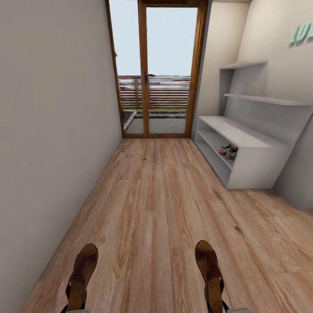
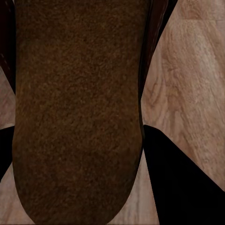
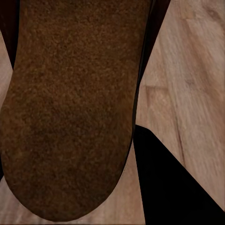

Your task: Pick up the two gym shoes and the two sandals from the corridor floor and place them onto the hallstand (shoe rack) in the corridor, making sure they are on the rack and not on the floor. Arrange them so the two gym shoes are next to each other and the two sandals are next to each other.

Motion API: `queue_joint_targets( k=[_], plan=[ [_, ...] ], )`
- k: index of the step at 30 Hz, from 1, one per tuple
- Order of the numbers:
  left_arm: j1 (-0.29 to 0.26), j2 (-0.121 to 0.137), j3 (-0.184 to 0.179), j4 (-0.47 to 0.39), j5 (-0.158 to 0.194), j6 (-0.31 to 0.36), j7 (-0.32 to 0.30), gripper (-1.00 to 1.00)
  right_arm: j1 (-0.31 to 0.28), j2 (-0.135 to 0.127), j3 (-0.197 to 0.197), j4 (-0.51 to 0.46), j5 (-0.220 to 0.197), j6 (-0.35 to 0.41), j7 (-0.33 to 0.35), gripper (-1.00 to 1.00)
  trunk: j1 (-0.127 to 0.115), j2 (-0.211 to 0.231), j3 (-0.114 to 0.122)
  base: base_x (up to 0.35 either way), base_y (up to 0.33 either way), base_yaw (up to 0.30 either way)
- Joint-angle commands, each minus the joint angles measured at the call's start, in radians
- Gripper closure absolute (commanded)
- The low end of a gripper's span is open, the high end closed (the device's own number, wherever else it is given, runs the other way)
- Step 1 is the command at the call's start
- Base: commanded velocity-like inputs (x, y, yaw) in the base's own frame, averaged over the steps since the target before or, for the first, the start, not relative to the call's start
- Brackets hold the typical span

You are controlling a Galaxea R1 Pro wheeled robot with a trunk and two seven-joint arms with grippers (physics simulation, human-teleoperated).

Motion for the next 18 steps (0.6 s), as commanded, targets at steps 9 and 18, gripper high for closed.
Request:
queue_joint_targets(
  k=[9, 18],
  plan=[
    [-0.001, -0.001, 0.009, 0.000, -0.010, -0.003, -0.005, 1.00, -0.001, 0.001, -0.007, 0.000, 0.004, -0.003, 0.008, 1.00, 0.000, 0.000, -0.001, 0.340, 0.000, 0.000],
    [-0.001, -0.001, 0.009, 0.000, -0.010, -0.003, -0.004, 1.00, -0.001, 0.001, -0.008, 0.000, 0.004, -0.003, 0.008, 1.00, 0.000, 0.000, -0.001, 0.340, 0.000, -0.086]
  ],
)
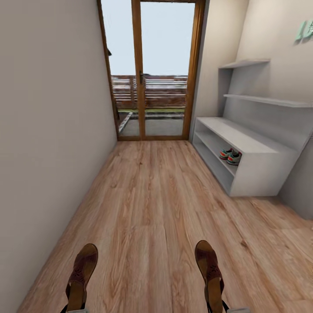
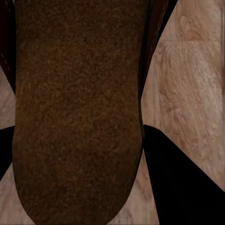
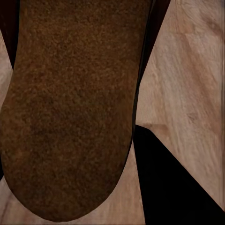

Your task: Pick up the two gym shoes and the two sandals from the corridor floor and place them onto the hallstand (shoe rack) in the corridor, making sure they are on the rack and not on the floor. Arrange them so the two gym shoes are next to each other and the two sandals are next to each other.

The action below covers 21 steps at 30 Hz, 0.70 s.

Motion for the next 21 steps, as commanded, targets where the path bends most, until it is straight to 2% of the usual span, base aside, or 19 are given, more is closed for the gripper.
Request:
queue_joint_targets(
  k=[1, 6, 21],
  plan=[
    [-0.001, -0.001, 0.009, 0.000, -0.010, -0.003, -0.005, 1.00, -0.001, 0.001, -0.008, 0.001, 0.004, -0.003, 0.008, 1.00, 0.000, 0.000, -0.001, 0.340, 0.000, -0.232],
    [-0.001, -0.001, 0.009, 0.000, -0.010, -0.003, -0.005, 1.00, -0.001, 0.001, -0.008, 0.001, 0.004, -0.003, 0.008, 1.00, 0.000, 0.000, -0.001, 0.340, 0.000, -0.108],
    [-0.001, -0.001, 0.009, 0.000, -0.010, -0.004, -0.005, 1.00, -0.001, 0.001, -0.008, 0.001, 0.004, -0.003, 0.008, 1.00, 0.000, 0.000, -0.001, 0.340, 0.000, -0.007]
  ],
)
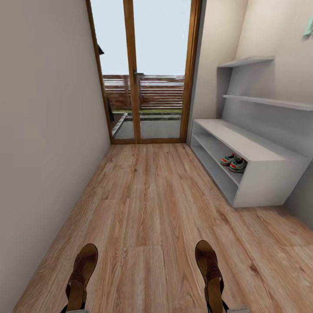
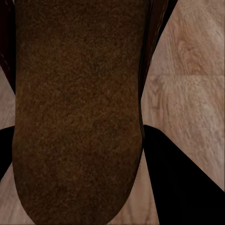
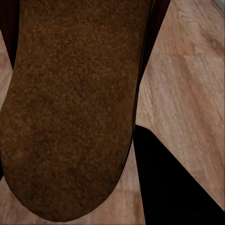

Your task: Pick up the two gym shoes and the two sandals from the corridor floor and place them onto the hallstand (shoe rack) in the corridor, making sure they are on the rack and not on the floor. Arrange them so the two gym shoes are next to each other and the two sandals are next to each other.

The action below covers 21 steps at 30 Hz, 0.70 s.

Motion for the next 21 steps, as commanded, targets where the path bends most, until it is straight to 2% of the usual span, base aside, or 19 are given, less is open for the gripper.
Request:
queue_joint_targets(
  k=[1, 21],
  plan=[
    [-0.001, -0.001, 0.009, 0.000, -0.010, -0.003, -0.005, 1.00, -0.001, 0.001, -0.008, 0.000, 0.004, -0.003, 0.008, 1.00, 0.000, 0.000, -0.001, 0.340, 0.000, 0.000],
    [-0.001, -0.001, 0.009, -0.001, -0.010, -0.003, -0.005, 1.00, -0.001, 0.000, -0.009, 0.000, 0.004, -0.003, 0.008, 1.00, 0.000, 0.000, -0.001, 0.340, 0.000, 0.000]
  ],
)
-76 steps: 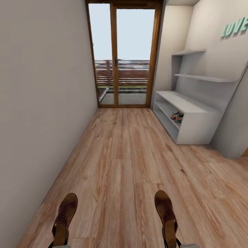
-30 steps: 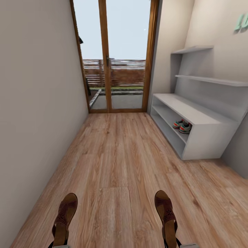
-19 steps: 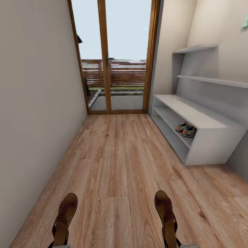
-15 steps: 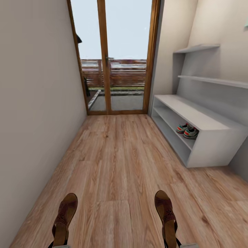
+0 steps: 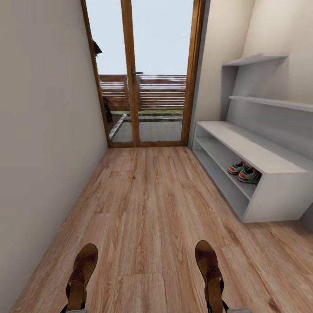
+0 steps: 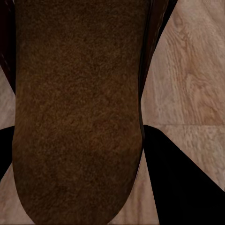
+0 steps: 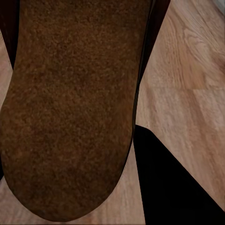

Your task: Pick up the two gym shoes and the two sandals from the corridor floor and place them onto the hallstand (shoe rack) in the corridor, making sure they are on the rack and not on the floor. Arrange them so the two gym shoes are next to each other and the two sandals are next to each other.

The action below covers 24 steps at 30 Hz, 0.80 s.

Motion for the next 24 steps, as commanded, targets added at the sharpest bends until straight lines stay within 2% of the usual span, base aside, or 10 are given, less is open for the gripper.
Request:
queue_joint_targets(
  k=[1, 24],
  plan=[
    [-0.001, 0.000, 0.009, 0.000, -0.010, -0.003, -0.005, 1.00, -0.001, 0.001, -0.008, 0.000, 0.004, -0.003, 0.008, 1.00, 0.000, 0.000, -0.001, 0.340, 0.000, 0.000],
    [-0.001, -0.001, 0.009, 0.000, -0.010, -0.004, -0.005, 1.00, -0.001, -0.001, -0.008, 0.000, 0.004, -0.003, 0.008, 1.00, 0.000, 0.000, -0.001, 0.340, 0.000, 0.000]
  ],
)
